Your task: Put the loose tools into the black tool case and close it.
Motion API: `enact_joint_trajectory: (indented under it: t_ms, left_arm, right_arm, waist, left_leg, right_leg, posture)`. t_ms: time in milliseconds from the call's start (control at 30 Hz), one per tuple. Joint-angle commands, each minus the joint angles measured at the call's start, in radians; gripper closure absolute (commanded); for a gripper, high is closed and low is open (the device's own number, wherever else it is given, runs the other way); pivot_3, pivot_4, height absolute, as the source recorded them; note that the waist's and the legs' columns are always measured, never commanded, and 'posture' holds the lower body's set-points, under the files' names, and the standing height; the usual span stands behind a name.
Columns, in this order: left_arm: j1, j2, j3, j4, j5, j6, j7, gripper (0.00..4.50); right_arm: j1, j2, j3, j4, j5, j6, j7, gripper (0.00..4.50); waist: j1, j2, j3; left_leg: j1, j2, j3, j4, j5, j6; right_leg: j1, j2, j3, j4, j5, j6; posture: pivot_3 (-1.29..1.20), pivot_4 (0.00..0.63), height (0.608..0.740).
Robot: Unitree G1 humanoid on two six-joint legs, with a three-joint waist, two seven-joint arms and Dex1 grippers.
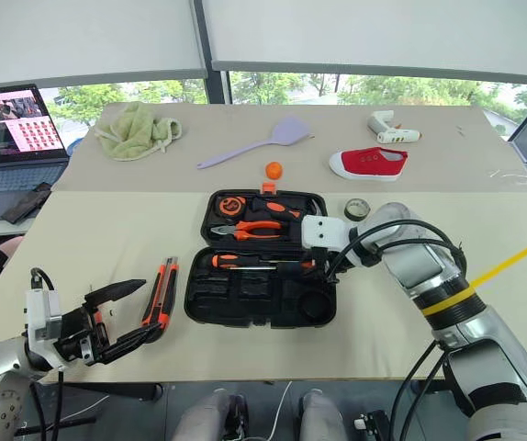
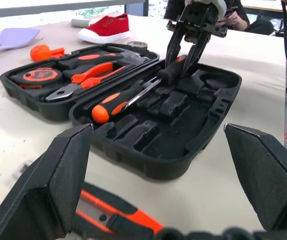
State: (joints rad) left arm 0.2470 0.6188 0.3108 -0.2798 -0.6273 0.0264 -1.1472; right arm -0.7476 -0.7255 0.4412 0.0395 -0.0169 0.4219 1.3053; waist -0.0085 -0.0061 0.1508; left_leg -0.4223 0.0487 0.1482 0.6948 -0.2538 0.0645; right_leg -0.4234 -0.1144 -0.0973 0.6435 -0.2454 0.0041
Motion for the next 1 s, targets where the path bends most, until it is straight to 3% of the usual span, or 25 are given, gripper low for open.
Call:
enact_joint_trajectory:
  t_ms: [33,167,233,367,567,600,667,867,1000]
  left_arm:
    - [-0.032,0.001,-0.016,-0.027,0.003,-0.006,0.009,0.0]
    - [-0.05,0.002,-0.028,-0.016,0.008,-0.007,0.01,0.0]
    - [-0.06,0.002,-0.033,-0.011,0.009,-0.005,0.01,0.0]
    - [-0.067,0.008,-0.033,-0.004,0.007,-0.002,0.009,0.0]
    - [-0.078,0.007,-0.027,0.026,0.017,-0.015,0.009,0.0]
    - [-0.082,0.005,-0.027,0.03,0.019,-0.018,0.011,0.0]
    - [-0.09,0.002,-0.029,0.038,0.025,-0.023,0.014,0.0]
    - [-0.096,-0.003,-0.036,0.056,0.043,-0.031,0.013,0.0]
    - [-0.088,-0.003,-0.035,0.054,0.048,-0.031,0.014,0.0]
  right_arm:
    - [0.004,-0.007,-0.006,-0.049,-0.001,0.025,0.012,3.49]
    - [0.013,-0.001,-0.006,-0.039,-0.006,0.024,0.0,3.49]
    - [0.02,0.007,-0.01,-0.03,0.006,0.017,0.003,2.49]
    - [0.031,0.037,-0.11,-0.044,0.104,-0.091,0.012,1.35]
    - [0.055,0.031,-0.216,-0.016,0.224,-0.191,0.071,1.35]
    - [0.063,0.048,-0.225,-0.012,0.243,-0.178,0.062,1.88]
    - [0.075,0.092,-0.228,0.003,0.258,-0.185,0.033,2.39]
    - [0.104,0.17,-0.171,0.118,0.171,-0.3,-0.025,4.48]
    - [0.104,0.173,-0.12,0.196,0.086,-0.445,-0.034,4.48]
  waist:
    - [-0.001,0.0,0.0]
    - [-0.003,0.0,0.0]
    - [-0.003,0.0,0.0]
    - [-0.004,0.0,0.0]
    - [-0.002,0.0,0.0]
    - [-0.003,-0.001,0.0]
    - [-0.004,-0.001,0.0]
    - [-0.006,-0.001,0.0]
    - [-0.003,-0.001,0.0]
  left_leg:
    - [0.0,0.0,0.0,0.0,0.0,0.0]
    - [0.0,0.0,0.0,0.0,0.0,0.0]
    - [0.0,0.0,0.0,0.0,0.0,0.0]
    - [0.0,0.0,0.0,0.0,0.0,0.0]
    - [0.0,0.0,0.0,0.0,0.0,0.0]
    - [0.001,0.0,0.0,0.0,0.0,0.0]
    - [0.001,0.0,0.0,0.0,0.0,0.0]
    - [0.002,0.0,0.001,0.0,0.001,-0.001]
    - [0.002,0.0,0.001,0.0,0.001,-0.001]
  right_leg:
    - [0.0,0.0,0.0,0.0,0.0,0.0]
    - [0.0,0.0,0.0,0.0,0.0,0.0]
    - [0.0,0.0,0.0,0.0,0.0,0.0]
    - [0.0,0.001,0.0,0.0,0.0,0.0]
    - [0.001,0.001,0.0,0.0,0.0,0.0]
    - [0.001,0.001,0.0,0.0,0.0,0.0]
    - [0.001,0.001,0.0,0.0,0.0,0.0]
    - [0.001,0.001,0.001,0.002,0.0,0.0]
    - [0.001,0.001,0.001,0.002,0.0,0.0]
  posture:
    - [0.0,0.15,0.74]
    - [0.0,0.15,0.74]
    - [0.0,0.15,0.74]
    - [0.0,0.15,0.74]
    - [0.0,0.15,0.74]
    - [0.0,0.15,0.74]
    - [0.0,0.15,0.74]
    - [0.0,0.15,0.74]
    - [0.0,0.15,0.74]
